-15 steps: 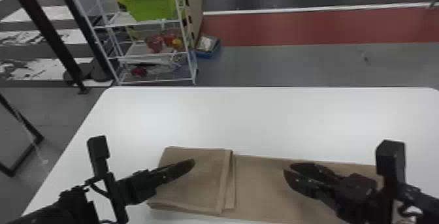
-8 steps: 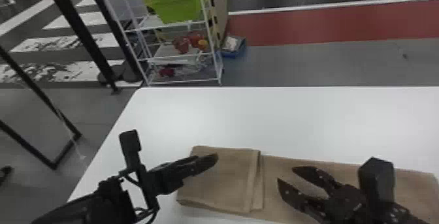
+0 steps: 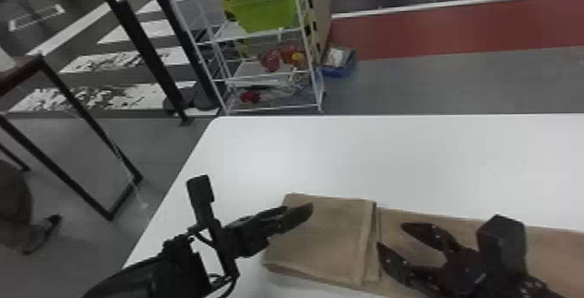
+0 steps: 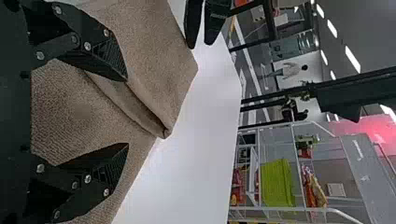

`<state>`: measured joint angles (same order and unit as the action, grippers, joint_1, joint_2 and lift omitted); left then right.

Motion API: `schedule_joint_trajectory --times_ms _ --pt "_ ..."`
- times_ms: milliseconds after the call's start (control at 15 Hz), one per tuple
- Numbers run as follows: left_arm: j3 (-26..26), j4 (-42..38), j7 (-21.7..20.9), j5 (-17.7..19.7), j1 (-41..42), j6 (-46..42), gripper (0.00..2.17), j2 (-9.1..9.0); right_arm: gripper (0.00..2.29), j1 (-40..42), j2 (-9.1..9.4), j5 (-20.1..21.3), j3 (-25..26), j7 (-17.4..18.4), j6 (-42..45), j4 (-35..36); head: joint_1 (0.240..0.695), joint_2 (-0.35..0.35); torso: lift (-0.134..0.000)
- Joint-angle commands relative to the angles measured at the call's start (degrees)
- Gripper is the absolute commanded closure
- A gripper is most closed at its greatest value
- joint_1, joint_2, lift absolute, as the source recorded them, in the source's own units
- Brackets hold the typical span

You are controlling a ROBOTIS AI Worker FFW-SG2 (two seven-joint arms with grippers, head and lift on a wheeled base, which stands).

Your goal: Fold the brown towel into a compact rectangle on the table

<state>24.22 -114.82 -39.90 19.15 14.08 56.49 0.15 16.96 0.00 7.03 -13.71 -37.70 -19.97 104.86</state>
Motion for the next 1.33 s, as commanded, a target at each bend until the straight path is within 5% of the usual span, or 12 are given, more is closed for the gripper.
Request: schedule_joint_trajectory --times_ms 0,1267 --pt "-0.3 0.9 0.0 0.3 0.0 -1.5 0.05 0.2 0.47 -1.2 0.05 -0.8 -0.4 0.0 -1.8 -1.3 0.695 0.347 -0.122" --pt "-1.0 3.1 -0.7 0.9 -0.5 -2.7 0.05 0.91 0.47 -7.9 0.05 -9.3 -2.8 0.3 -10.4 -7.6 0.695 0.35 -0.122"
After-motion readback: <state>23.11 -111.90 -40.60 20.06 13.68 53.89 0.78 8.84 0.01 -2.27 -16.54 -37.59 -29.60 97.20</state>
